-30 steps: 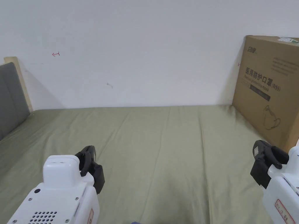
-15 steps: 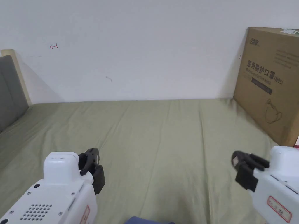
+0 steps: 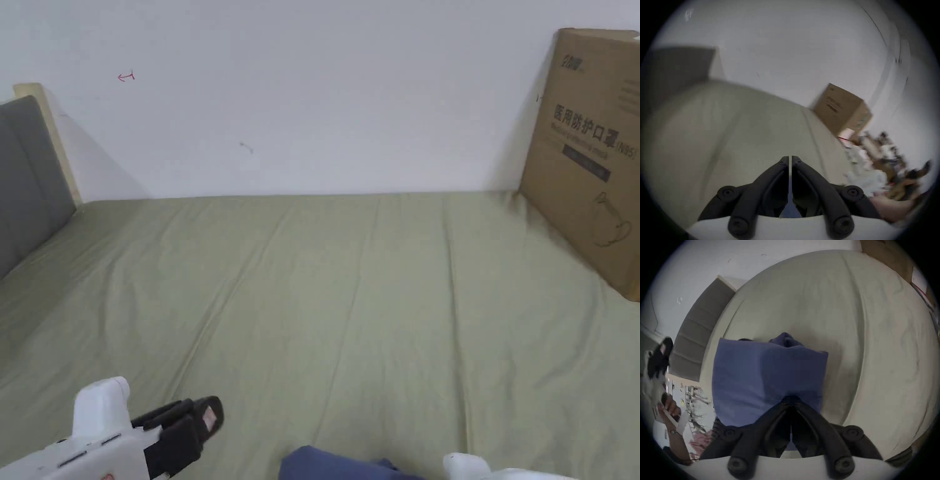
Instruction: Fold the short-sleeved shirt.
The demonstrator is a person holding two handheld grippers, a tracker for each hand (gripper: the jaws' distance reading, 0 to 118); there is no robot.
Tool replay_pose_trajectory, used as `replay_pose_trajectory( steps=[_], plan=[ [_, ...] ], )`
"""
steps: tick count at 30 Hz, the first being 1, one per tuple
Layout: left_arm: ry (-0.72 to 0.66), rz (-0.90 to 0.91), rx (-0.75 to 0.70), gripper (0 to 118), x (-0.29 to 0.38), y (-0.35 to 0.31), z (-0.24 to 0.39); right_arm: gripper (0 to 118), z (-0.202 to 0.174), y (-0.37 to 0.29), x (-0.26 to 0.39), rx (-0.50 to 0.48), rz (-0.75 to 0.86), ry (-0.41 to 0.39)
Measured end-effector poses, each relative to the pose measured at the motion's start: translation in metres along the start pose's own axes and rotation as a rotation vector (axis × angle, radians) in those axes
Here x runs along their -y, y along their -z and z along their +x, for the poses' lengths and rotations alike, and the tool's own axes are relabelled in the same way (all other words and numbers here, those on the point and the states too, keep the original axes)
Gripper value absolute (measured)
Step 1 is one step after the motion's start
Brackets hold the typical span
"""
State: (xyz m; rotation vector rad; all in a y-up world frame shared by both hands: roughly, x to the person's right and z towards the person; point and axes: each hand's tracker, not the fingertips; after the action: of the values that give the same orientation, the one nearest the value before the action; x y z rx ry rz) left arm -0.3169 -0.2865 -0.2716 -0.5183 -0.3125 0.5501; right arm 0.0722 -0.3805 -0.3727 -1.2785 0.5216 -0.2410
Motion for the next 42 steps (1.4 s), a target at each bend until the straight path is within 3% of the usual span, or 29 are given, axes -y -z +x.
replay_pose_trajectory(
  steps=[1, 2, 3, 5, 6, 9, 14, 17, 19, 20, 21, 22, 23, 25, 29, 33, 40, 42],
  plan=[
    [-0.077, -0.08, 0.087, 6, -0.001, 0.007, -0.011, 0, 0.002, 0.0, -0.001, -0.004, -0.006, 0.013],
    [-0.186, -0.182, 0.201, 18, 0.002, 0.017, -0.026, 0, 0.004, -0.003, -0.002, -0.003, -0.009, 0.008],
    [-0.259, -0.243, 0.281, 40, 0.007, 0.026, -0.037, 0, 0.005, -0.003, -0.001, -0.005, -0.01, 0.005],
    [-0.317, -0.339, 0.315, 113, 0.024, 0.046, -0.056, 0, 0.006, -0.003, 0.001, -0.011, -0.011, -0.003],
    [-0.306, -0.393, 0.293, 118, 0.032, 0.056, -0.059, 0, 0.007, -0.003, 0.002, -0.014, -0.007, -0.003],
    [-0.316, -0.443, 0.272, 117, 0.057, 0.082, -0.07, 0, 0.008, -0.003, 0.004, -0.021, -0.002, 0.016],
    [-0.519, -0.564, 0.312, 118, 0.091, 0.13, -0.091, 0, 0.009, -0.003, 0.004, -0.025, -0.004, 0.027],
    [-0.538, -0.482, 0.455, 118, 0.097, 0.146, -0.085, 0, 0.008, -0.002, 0.004, -0.022, -0.005, 0.026],
    [-0.56, -0.481, 0.474, 118, 0.104, 0.156, -0.083, 0, 0.008, -0.002, 0.005, -0.022, -0.003, 0.031],
    [-0.548, -0.486, 0.452, 109, 0.105, 0.158, -0.08, 0, 0.008, -0.002, 0.005, -0.024, -0.002, 0.036],
    [-0.512, -0.479, 0.407, 90, 0.105, 0.158, -0.078, 0, 0.009, -0.002, 0.005, -0.023, -0.002, 0.039],
    [-0.445, -0.496, 0.309, 57, 0.106, 0.158, -0.079, 0, 0.009, -0.002, 0.005, -0.022, -0.003, 0.041],
    [-0.38, -0.522, 0.204, 39, 0.108, 0.156, -0.083, 0, 0.01, -0.001, 0.006, -0.016, -0.007, 0.042],
    [-0.471, -0.5, 0.302, 39, 0.106, 0.152, -0.084, 0, 0.012, -0.002, 0.007, -0.035, -0.001, 0.059],
    [-0.374, -0.493, 0.274, 38, 0.094, 0.143, -0.071, 0, 0.013, -0.009, 0.01, -0.053, 0.022, 0.08],
    [-0.339, -0.433, 0.303, 38, 0.062, 0.114, -0.075, 0, 0.004, -0.034, 0.015, -0.027, 0.074, 0.03],
    [-0.265, -0.375, 0.124, 38, -0.039, 0.04, -0.158, 0, -0.006, -0.086, 0.02, -0.018, 0.157, 0.013],
    [-0.225, -0.391, 0.016, 38, -0.067, 0.018, -0.183, 0, -0.011, -0.098, 0.019, -0.008, 0.182, 0.006]
  ],
)
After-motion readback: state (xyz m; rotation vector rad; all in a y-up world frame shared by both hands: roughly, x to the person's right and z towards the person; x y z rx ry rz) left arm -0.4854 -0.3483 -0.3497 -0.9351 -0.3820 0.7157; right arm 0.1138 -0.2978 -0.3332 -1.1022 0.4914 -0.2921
